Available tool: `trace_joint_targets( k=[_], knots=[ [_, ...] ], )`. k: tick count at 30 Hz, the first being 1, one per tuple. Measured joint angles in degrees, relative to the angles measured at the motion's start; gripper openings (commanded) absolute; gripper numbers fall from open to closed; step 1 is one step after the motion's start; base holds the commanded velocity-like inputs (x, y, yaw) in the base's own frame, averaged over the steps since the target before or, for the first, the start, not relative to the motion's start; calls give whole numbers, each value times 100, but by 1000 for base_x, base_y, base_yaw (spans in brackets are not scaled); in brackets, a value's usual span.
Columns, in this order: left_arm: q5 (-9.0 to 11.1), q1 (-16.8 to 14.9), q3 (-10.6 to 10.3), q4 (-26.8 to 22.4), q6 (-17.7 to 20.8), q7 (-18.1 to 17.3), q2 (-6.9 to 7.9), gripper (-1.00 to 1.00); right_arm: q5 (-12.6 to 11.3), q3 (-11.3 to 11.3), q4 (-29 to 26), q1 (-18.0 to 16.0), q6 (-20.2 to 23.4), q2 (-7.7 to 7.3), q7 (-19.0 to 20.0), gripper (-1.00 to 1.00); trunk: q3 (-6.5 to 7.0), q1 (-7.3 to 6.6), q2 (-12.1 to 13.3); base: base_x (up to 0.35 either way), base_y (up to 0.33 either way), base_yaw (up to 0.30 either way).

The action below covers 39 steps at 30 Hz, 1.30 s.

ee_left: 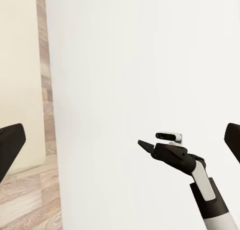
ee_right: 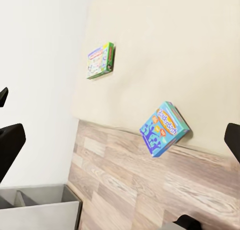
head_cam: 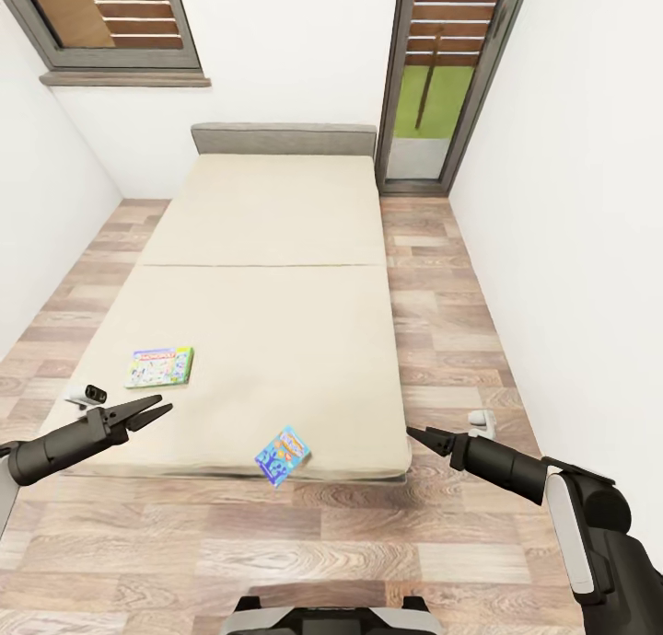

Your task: Put all the toys in the child's room - the three board games (two on the bed and one on the table), the two jigsaw puzzles on the table, and the tennis ball on the table - inside the toy box on the table in the child's room.

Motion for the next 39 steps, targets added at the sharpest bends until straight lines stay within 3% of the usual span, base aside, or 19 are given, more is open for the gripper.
trace_joint_targets(
  k=[39],
  knots=[
    [7, 0, 3, -7, 2, -15, 1, 100, 11, 1, 1, 0, -3, 1, -7, 100, 366, 0, 0, 0, 0, 0]
  ],
)
